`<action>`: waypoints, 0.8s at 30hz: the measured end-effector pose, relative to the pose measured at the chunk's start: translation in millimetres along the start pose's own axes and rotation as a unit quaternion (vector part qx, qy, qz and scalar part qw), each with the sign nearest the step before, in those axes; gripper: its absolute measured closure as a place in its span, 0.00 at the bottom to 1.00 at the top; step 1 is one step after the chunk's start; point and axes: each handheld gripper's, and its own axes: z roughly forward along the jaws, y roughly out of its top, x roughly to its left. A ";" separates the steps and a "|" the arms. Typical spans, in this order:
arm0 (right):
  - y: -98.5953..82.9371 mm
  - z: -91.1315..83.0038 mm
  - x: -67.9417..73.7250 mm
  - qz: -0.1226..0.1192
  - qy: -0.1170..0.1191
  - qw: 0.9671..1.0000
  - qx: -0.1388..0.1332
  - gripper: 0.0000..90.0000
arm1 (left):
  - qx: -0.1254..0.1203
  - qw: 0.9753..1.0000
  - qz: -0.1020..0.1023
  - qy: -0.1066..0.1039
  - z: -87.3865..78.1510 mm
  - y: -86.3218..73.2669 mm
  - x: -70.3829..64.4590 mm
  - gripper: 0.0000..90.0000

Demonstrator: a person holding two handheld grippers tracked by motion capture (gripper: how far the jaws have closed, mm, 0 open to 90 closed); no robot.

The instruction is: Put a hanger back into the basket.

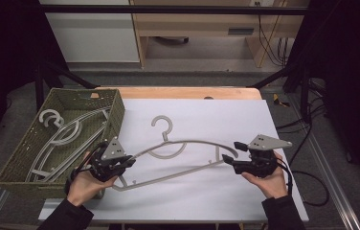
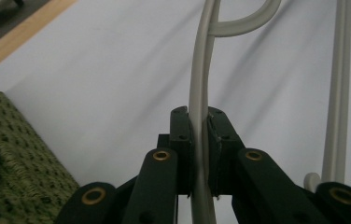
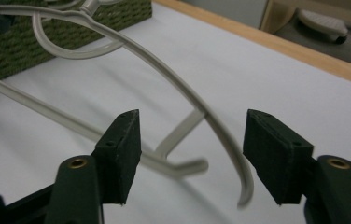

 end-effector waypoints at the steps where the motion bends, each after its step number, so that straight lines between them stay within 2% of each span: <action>1: -2.2 -2.3 -1.2 0.000 -0.008 1.000 -0.010 0.34 | -0.003 1.000 -0.003 0.006 -2.4 0.4 0.9 0.91; 4: -11.1 -8.4 -3.1 0.013 -0.016 0.999 -0.029 0.28 | -0.015 0.999 -0.011 0.027 -9.9 1.6 3.7 0.91; 5: -13.3 -9.4 -3.7 0.019 -0.016 0.999 -0.032 0.26 | -0.013 0.999 -0.008 0.034 -14.4 2.0 6.6 0.91; 9: -22.6 -14.8 -6.4 0.041 -0.015 0.998 -0.043 0.18 | -0.041 0.998 -0.030 0.048 -25.5 2.1 12.3 0.91; 14: -30.7 -19.4 -7.3 0.057 -0.034 0.996 -0.054 0.07 | -0.071 0.994 -0.041 0.066 -39.4 1.8 19.5 0.91; 16: -33.3 -20.7 -8.2 0.063 -0.037 0.995 -0.063 0.06 | -0.073 0.994 -0.046 0.074 -46.7 1.1 23.2 0.91; 19: -35.5 -22.9 -8.6 0.075 -0.038 0.994 -0.070 0.04 | -0.085 0.991 -0.053 0.090 -57.0 0.3 31.1 0.91; 24: -37.9 -24.2 -8.2 0.072 -0.043 0.994 -0.069 0.02 | -0.091 0.988 -0.059 0.112 -73.1 -1.1 45.4 0.91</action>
